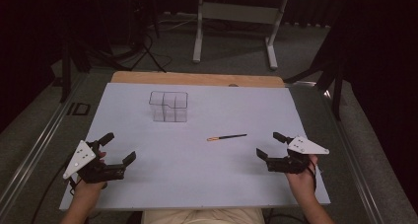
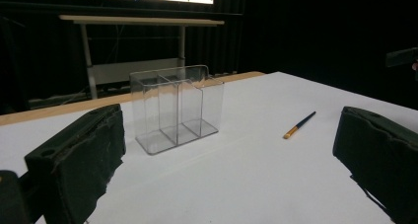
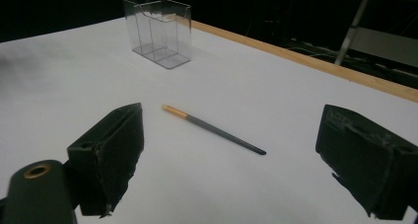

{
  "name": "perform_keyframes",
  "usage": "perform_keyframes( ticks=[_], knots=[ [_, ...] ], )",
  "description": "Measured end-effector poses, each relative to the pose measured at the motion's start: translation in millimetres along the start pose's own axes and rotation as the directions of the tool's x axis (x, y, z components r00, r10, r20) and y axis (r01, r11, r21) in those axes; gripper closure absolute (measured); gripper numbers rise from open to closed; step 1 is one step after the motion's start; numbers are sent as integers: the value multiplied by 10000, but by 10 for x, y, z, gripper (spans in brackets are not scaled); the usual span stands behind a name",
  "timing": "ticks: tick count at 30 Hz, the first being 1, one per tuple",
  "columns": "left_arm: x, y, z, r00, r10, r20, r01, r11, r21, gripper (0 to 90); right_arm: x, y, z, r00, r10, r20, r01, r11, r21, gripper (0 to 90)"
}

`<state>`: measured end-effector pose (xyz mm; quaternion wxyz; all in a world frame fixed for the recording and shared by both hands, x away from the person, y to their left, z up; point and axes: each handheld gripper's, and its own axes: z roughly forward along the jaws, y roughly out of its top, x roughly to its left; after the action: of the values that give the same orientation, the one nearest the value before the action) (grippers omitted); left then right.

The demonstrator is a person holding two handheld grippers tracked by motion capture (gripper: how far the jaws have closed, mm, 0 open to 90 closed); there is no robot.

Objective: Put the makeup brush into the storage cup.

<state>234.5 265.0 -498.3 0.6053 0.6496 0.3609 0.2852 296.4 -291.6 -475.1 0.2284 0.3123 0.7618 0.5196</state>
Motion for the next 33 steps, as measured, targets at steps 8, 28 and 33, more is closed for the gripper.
perform_keyframes(
  ticks=[8,28,33],
  knots=[
    [-12,16,-4,9999,-21,119,24,9997,-234,4,25,18,-14,9997,116,-219,-113,9998,149,112],
    [-67,54,-28,9997,35,237,-24,9990,-447,4,63,47,80,9992,187,364,-210,9977,640,91],
    [-71,53,-18,9995,96,291,-85,9993,-369,4,-47,-23,138,9898,1033,979,-1164,9835,1388,90]
  ],
)
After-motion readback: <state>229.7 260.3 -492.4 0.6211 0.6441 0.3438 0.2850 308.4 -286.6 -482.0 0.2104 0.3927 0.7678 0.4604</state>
